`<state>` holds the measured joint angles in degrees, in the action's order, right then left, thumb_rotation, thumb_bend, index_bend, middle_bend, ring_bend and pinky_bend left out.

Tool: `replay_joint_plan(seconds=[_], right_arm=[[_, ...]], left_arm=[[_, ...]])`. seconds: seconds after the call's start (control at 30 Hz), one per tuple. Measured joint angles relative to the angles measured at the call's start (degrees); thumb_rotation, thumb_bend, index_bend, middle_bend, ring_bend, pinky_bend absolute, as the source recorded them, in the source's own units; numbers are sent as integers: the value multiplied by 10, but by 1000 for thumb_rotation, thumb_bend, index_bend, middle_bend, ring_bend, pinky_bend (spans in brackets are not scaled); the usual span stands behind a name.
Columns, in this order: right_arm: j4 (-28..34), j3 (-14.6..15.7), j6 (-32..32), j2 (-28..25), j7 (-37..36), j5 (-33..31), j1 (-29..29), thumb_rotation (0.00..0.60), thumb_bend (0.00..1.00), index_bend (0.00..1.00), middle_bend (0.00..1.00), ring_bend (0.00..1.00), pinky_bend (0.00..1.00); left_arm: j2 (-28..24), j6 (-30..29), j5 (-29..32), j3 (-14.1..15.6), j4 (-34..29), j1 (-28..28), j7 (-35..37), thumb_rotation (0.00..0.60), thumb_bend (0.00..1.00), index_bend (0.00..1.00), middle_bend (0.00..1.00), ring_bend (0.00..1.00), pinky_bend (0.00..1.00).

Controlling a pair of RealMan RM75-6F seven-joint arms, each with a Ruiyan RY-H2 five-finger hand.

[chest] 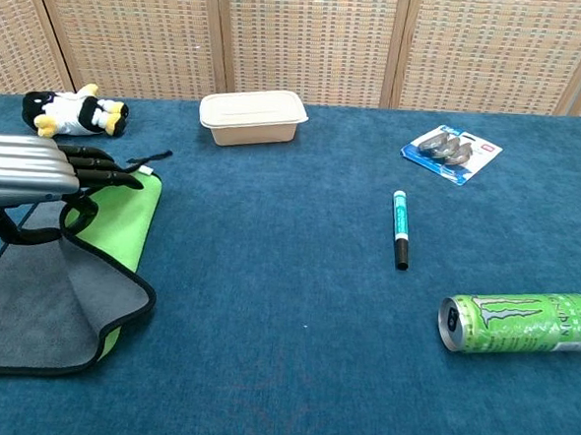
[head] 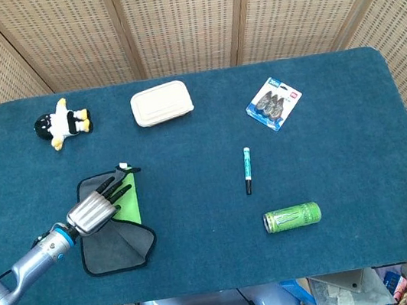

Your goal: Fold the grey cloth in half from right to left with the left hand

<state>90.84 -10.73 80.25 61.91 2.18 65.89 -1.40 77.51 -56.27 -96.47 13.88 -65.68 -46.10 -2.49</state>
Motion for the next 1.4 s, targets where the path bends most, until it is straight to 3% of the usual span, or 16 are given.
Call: replay_joint_plan(seconds=[0.63, 1.4], right_arm=[[4, 3, 1, 2, 7, 3, -1, 600, 0, 0, 0, 0, 0], [9, 6, 5, 3, 14, 7, -1, 600, 0, 0, 0, 0, 0]], left_arm=[[28, -32, -23, 10, 98, 58, 101, 600, 572, 642, 0, 0, 0], [39, -43, -35, 10, 150, 87, 151, 600, 572, 642, 0, 0, 0]])
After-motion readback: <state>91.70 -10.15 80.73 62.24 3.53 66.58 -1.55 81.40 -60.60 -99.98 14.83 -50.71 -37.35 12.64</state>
